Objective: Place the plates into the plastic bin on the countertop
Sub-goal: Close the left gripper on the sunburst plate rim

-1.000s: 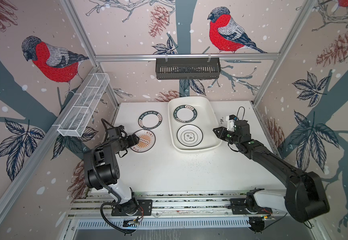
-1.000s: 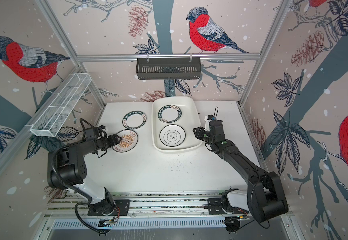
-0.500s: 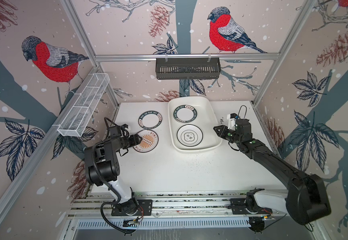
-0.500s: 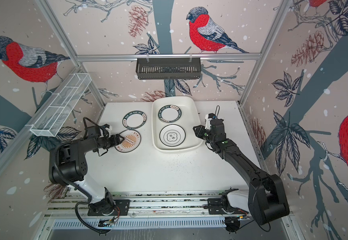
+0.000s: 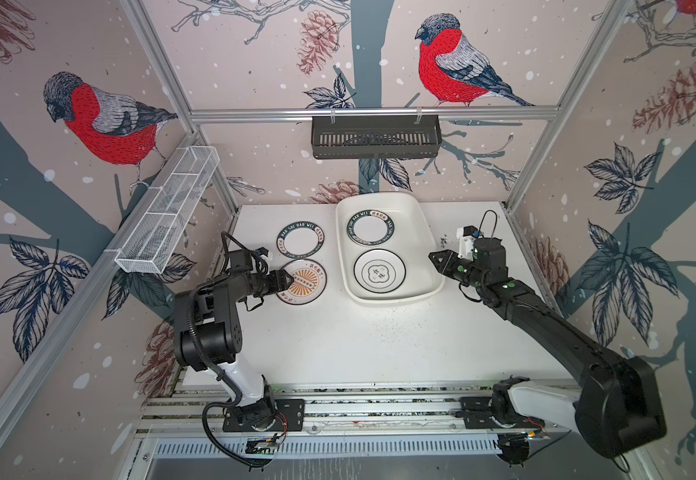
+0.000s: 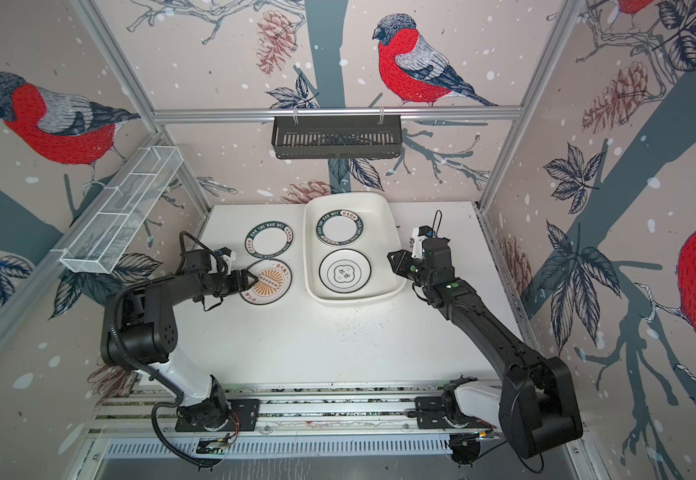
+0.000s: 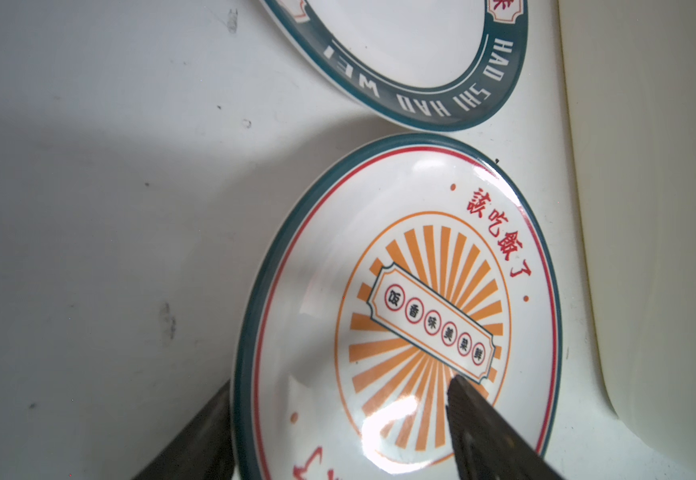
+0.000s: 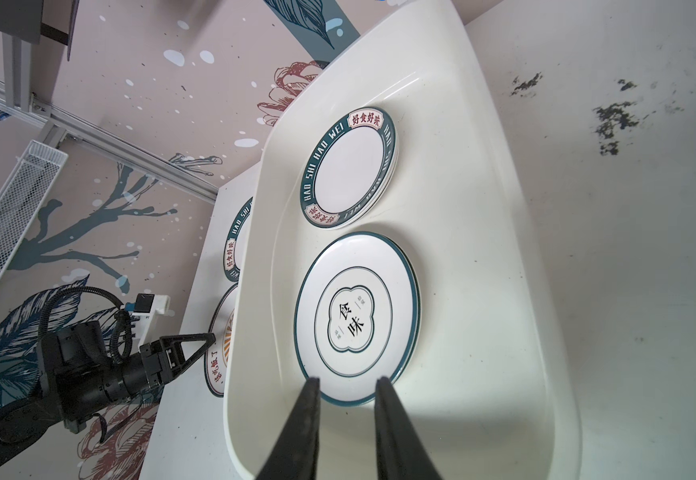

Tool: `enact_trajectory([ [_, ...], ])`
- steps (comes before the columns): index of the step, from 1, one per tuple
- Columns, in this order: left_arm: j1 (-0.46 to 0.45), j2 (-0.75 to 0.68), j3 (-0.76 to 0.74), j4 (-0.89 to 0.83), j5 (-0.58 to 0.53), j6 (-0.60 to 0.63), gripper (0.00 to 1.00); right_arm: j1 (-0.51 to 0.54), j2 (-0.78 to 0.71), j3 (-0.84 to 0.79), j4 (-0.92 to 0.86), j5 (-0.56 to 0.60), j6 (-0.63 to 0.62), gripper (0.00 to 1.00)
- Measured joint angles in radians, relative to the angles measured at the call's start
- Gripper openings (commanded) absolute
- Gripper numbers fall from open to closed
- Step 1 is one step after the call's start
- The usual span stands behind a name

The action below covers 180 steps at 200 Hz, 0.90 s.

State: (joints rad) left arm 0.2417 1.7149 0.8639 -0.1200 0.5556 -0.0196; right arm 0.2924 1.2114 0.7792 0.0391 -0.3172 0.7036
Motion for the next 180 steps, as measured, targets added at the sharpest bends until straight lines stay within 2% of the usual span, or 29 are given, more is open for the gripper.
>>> enact_trajectory([
  [90,0.001,0.031,0.011,0.026,0.068,-0.029,0.67,-0.001,0.0,0.0,-0.01,0.0,0.0,0.25],
  [141,0.032,0.055,0.027,0.021,0.106,-0.024,0.64,-0.003,0.0,0.0,-0.015,0.0,0.0,0.25],
  [180,0.043,0.07,0.043,-0.005,0.108,-0.007,0.53,-0.003,0.002,0.001,-0.015,0.0,0.0,0.25],
])
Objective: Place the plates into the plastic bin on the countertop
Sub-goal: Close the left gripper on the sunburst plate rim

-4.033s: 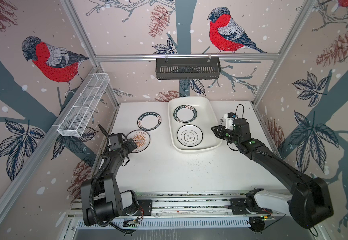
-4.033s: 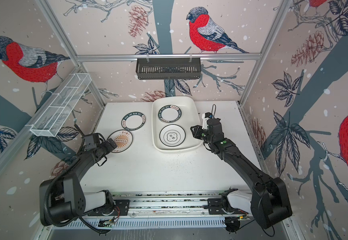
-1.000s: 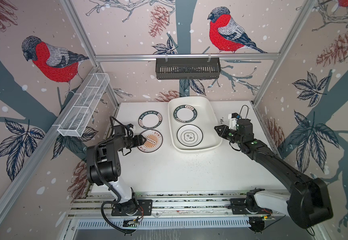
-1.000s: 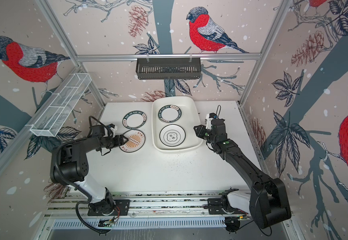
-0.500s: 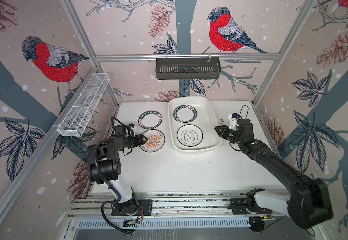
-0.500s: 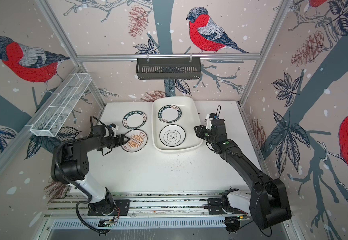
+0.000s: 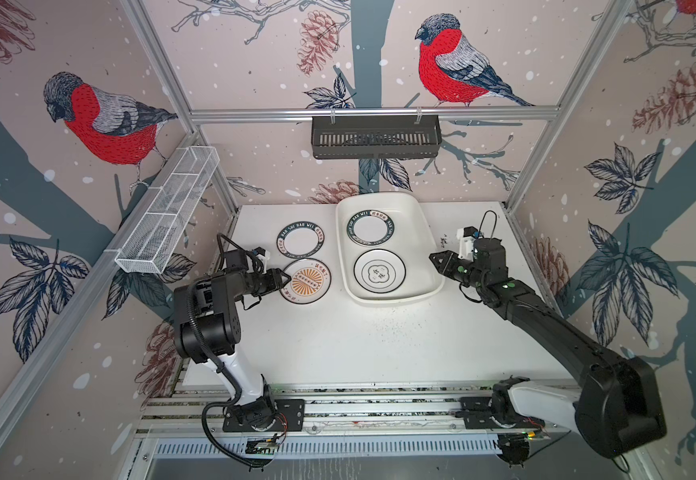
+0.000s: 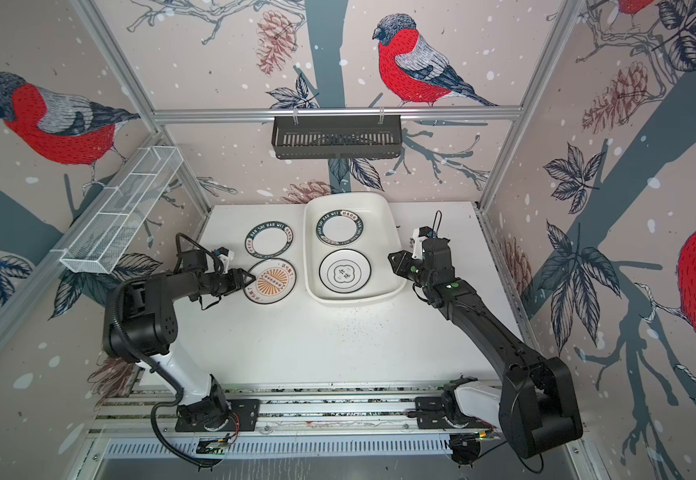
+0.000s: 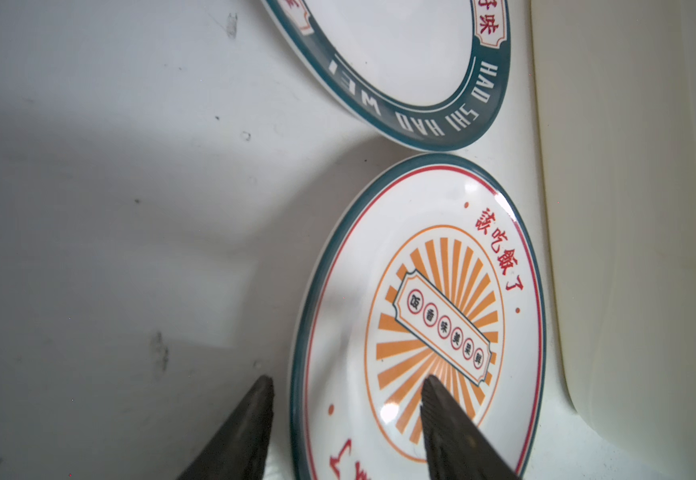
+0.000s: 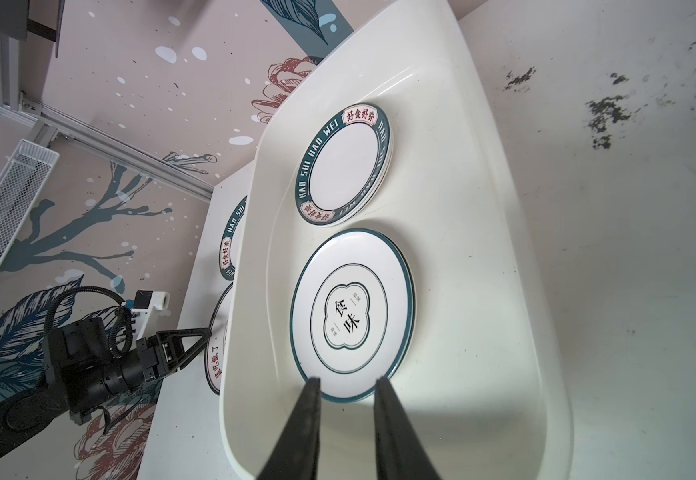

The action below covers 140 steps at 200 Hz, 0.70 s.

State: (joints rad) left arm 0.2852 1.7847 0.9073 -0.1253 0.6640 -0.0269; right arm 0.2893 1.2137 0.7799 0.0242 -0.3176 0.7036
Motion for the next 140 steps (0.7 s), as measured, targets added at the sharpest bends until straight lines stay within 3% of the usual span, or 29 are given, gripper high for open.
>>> enact_trajectory([
  [54,0.002,0.018,0.016,-0.014,0.013,0.008,0.5,0.0,0.005,0.0,0.0,0.0,0.0,0.25],
  [104,0.005,0.045,0.04,-0.021,0.018,0.008,0.39,0.0,0.01,0.0,0.001,-0.001,0.0,0.25],
  [140,0.009,0.05,0.042,-0.021,0.021,0.007,0.38,0.0,0.013,0.0,0.001,-0.001,0.0,0.25],
])
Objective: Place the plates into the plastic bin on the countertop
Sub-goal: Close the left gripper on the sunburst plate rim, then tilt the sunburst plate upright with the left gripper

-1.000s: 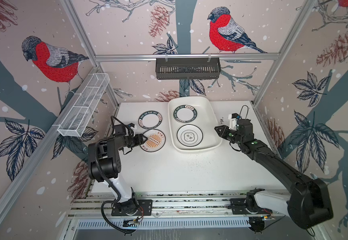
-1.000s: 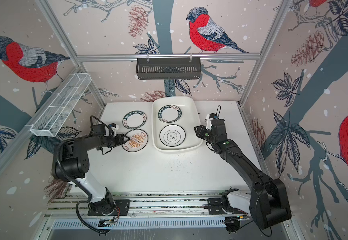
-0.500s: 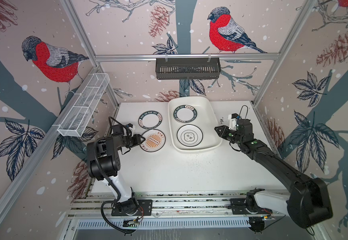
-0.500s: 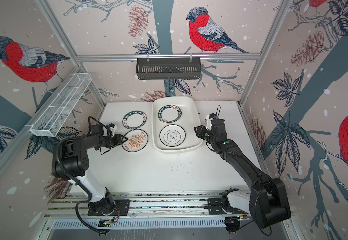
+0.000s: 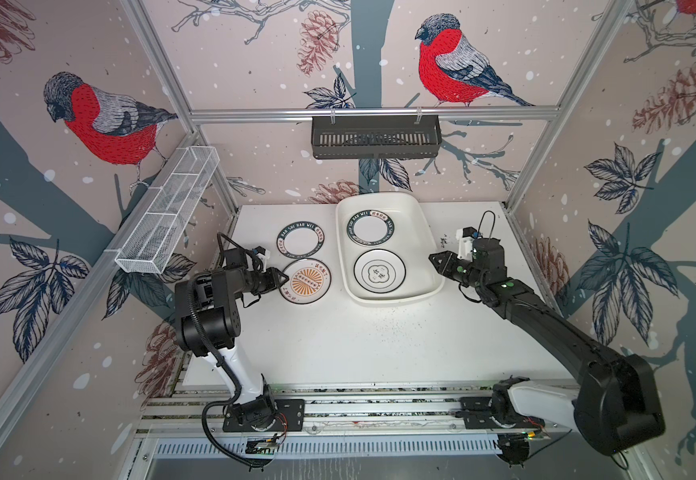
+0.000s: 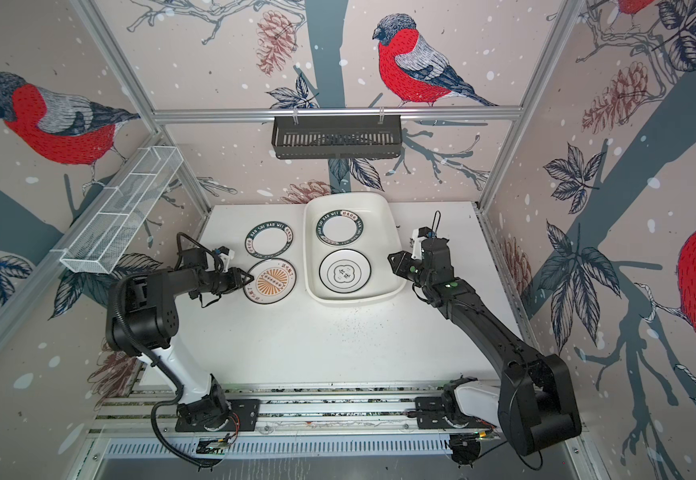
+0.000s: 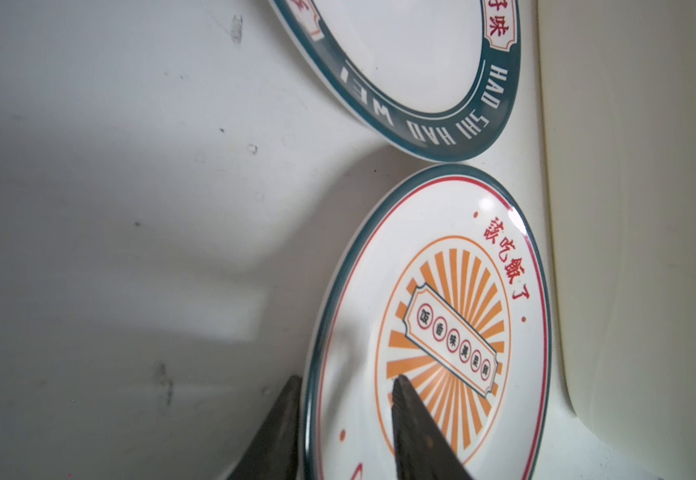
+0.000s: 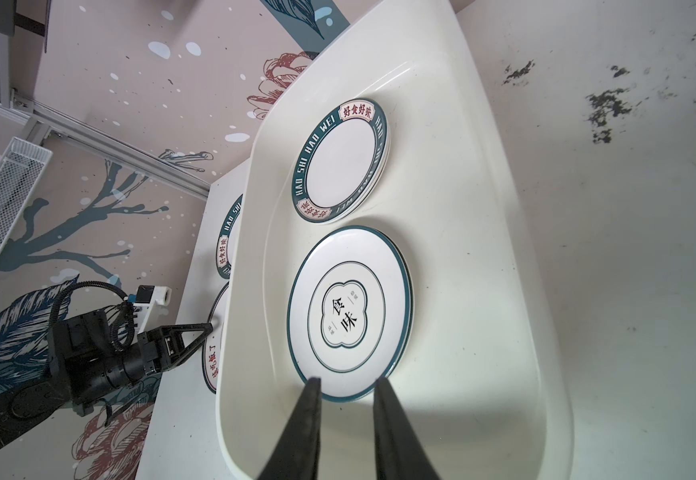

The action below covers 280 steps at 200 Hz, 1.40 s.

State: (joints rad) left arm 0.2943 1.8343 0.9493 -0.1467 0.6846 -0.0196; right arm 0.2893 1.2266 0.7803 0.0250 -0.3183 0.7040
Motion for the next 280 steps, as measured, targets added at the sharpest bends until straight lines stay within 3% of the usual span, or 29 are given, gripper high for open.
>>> enact_trajectory([
  [142,0.004,0.011,0.005,0.0,-0.008,-0.003,0.22,0.0,0.018,0.002,0.005,-0.001,0.0,0.24],
  [229,0.014,-0.002,0.005,-0.024,0.034,-0.028,0.0,0.0,0.019,0.003,0.005,-0.004,0.0,0.24],
  [280,0.03,-0.021,0.015,-0.045,0.048,-0.029,0.0,0.0,0.02,0.003,0.006,-0.004,0.0,0.25],
])
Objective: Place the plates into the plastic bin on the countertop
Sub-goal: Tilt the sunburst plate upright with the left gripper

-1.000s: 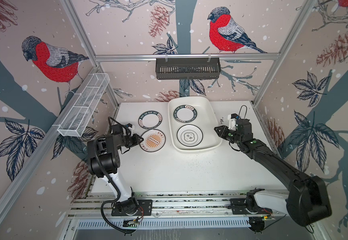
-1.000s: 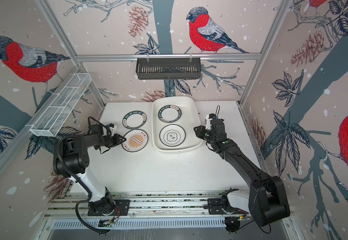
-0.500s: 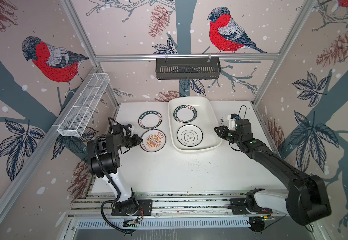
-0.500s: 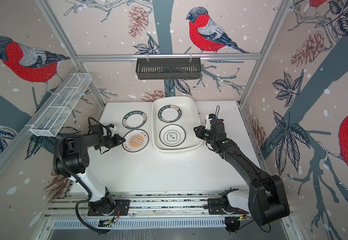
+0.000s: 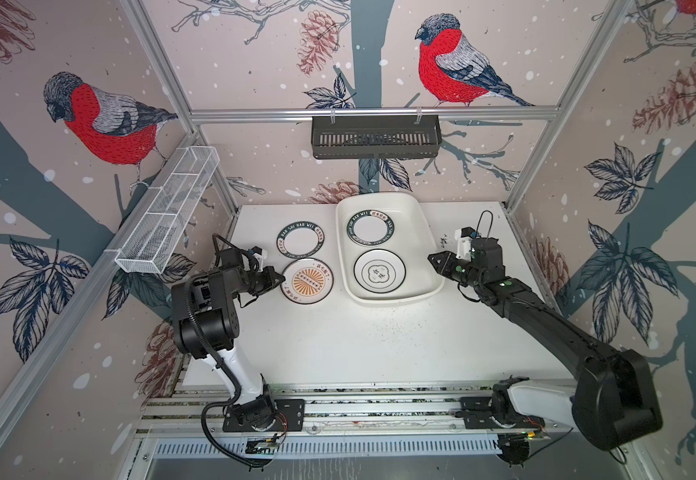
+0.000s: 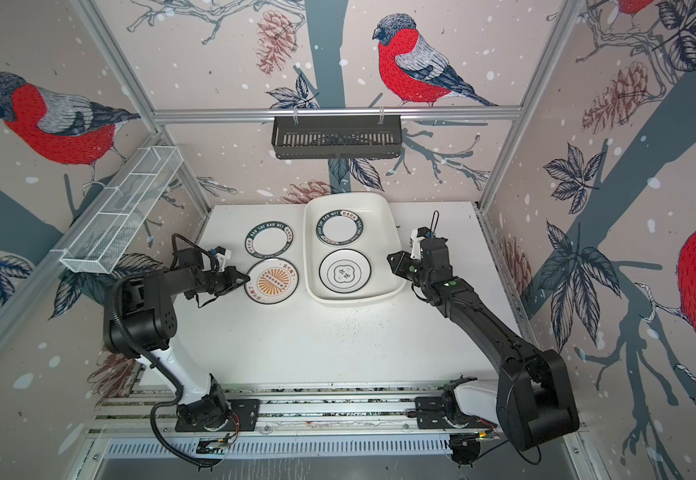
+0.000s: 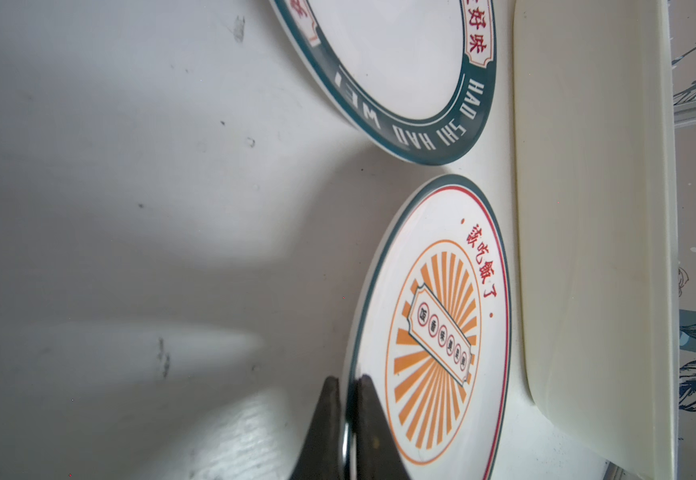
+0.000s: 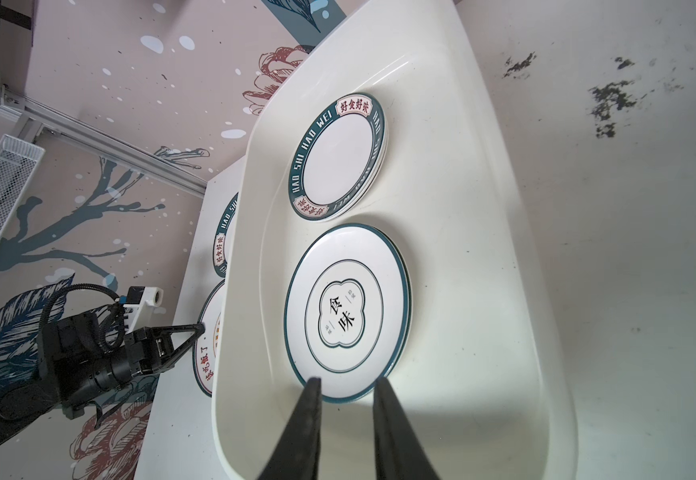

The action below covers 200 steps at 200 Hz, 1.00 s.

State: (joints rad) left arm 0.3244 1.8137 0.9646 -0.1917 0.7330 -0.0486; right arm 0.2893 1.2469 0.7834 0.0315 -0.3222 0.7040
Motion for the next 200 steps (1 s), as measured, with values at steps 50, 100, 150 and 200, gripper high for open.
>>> enact_trajectory([
  [50,0.01,-0.063,0.021,-0.023,-0.01,0.005,0.0,0.0,0.0,0.002,0.001,0.0,0.0,0.25],
  [100,0.016,-0.113,0.051,-0.052,-0.034,0.022,0.0,0.0,0.0,0.003,0.006,-0.004,0.003,0.25],
  [150,0.022,-0.14,0.057,-0.058,-0.034,0.019,0.0,0.0,0.0,0.003,0.008,-0.008,0.003,0.25],
  [200,0.023,-0.202,0.065,-0.06,-0.026,0.011,0.0,0.0,0.004,0.003,0.015,-0.017,0.003,0.29],
])
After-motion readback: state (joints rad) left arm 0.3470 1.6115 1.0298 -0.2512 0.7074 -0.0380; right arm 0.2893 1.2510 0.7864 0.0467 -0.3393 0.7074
